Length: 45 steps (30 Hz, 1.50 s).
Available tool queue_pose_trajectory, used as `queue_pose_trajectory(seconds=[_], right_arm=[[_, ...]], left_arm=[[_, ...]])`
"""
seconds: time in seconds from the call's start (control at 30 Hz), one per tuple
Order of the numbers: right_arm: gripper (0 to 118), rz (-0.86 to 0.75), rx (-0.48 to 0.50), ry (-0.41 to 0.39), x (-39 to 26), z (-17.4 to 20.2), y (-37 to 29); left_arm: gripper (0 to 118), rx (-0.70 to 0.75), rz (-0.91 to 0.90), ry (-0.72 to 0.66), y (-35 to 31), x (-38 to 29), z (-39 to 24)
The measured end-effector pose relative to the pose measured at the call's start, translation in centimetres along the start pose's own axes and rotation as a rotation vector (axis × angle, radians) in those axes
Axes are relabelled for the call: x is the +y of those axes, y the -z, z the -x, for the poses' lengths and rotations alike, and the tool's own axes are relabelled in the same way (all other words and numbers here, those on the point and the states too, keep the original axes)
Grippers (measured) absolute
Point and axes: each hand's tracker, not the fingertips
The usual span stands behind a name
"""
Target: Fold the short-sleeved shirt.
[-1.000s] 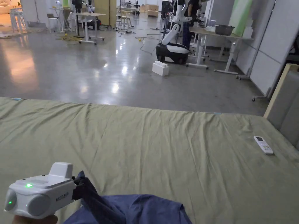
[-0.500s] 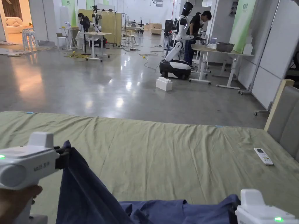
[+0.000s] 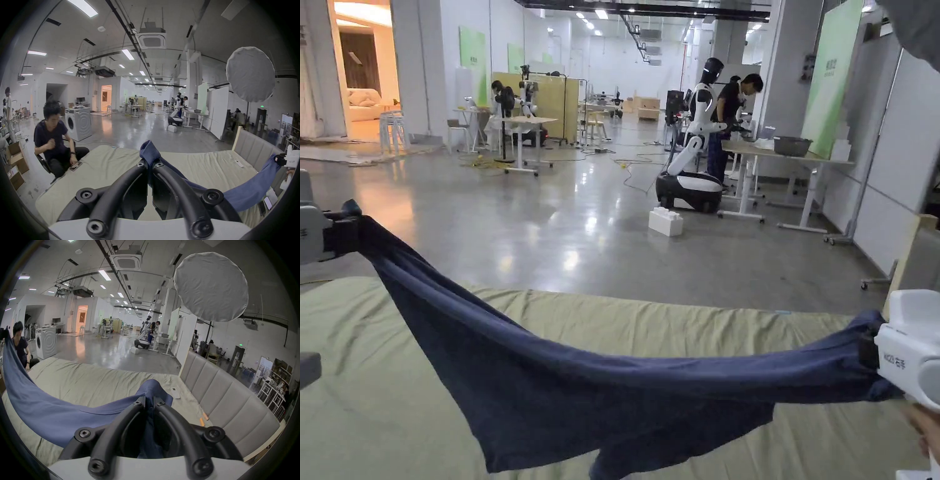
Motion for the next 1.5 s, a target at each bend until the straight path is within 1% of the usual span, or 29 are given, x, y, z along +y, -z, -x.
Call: queue_pose_trajectory(seconds=[0.13, 0.17, 0.23, 0.3, 0.4, 0.47, 0.5, 0.57, 0.67, 0.83, 0.97, 1.03, 1.1, 1.13, 1.33, 1.43, 1.47, 1.5], right_arm=[[8, -0.022, -0.015, -0.015, 2.4, -0.6, 0.6], [8, -0.026, -0.010, -0.012, 3.1, -0.6, 0.8], [8, -0.038, 0.001, 0.002, 4.2, -0.3, 1.2], [8, -0.051, -0.003, -0.022, 5.2, 0.3, 1.6], [8, -0.058, 0.004, -0.010, 6.7, 0.8, 2.2], [8, -0.074, -0.013, -0.042, 7.6, 1.1, 2.8], [8, -0.079, -0.015, -0.043, 8.0, 1.0, 3.2], [8, -0.067, -0.009, -0.008, 8.6, 0.7, 4.0], [8, -0.076, -0.005, 0.009, 9.4, 0.5, 4.9], [8, -0.075, -0.006, 0.038, 9.3, 0.6, 6.1], [8, -0.048, 0.003, 0.057, 7.2, 0.8, 7.1], [8, -0.021, 0.026, 0.070, 5.3, 1.1, 7.4], [8, 0.044, 0.054, 0.090, 2.9, 1.6, 7.7], [8, 0.024, 0.039, 0.073, 1.8, 1.8, 7.5], [8, 0.132, 0.059, 0.067, -6.9, 3.2, 6.3], [8, 0.181, 0.056, 0.053, -12.0, 3.8, 4.9], [8, 0.210, 0.068, 0.028, -13.5, 3.9, 4.5], [8, 0.219, 0.063, 0.031, -15.2, 4.1, 3.9]], left_arm=[[5, 0.027, 0.015, 0.005, 0.7, 0.4, 1.1], [5, 0.045, -0.020, 0.048, 1.2, 0.7, 1.1], [5, 0.068, -0.008, 0.074, 2.0, 0.6, 0.8], [5, 0.062, 0.019, 0.044, 3.2, 0.1, 0.9], [5, 0.069, 0.057, 0.032, 3.9, -0.4, -0.1], [5, 0.075, 0.068, 0.041, 4.7, -0.5, -0.3], [5, 0.078, 0.070, 0.040, 5.0, -0.5, -0.4], [5, 0.078, 0.081, 0.027, 5.3, -0.4, -0.6], [5, 0.087, 0.084, 0.030, 6.2, 0.1, -0.8], [5, 0.093, 0.093, -0.013, 7.5, -0.1, -0.6], [5, 0.104, 0.124, -0.004, 8.4, -2.1, -0.5], [5, 0.111, 0.153, -0.021, 8.5, -4.4, -0.2], [5, 0.109, 0.182, -0.032, 8.5, -6.5, 0.1], [5, 0.106, 0.195, -0.033, 8.3, -7.8, 0.2], [5, 0.090, 0.278, -0.054, 5.7, -16.6, 0.6], [5, 0.079, 0.328, -0.074, 3.2, -21.3, 1.0], [5, 0.084, 0.340, -0.082, 2.4, -22.7, 1.1], [5, 0.087, 0.350, -0.093, 1.7, -24.1, 1.2]])
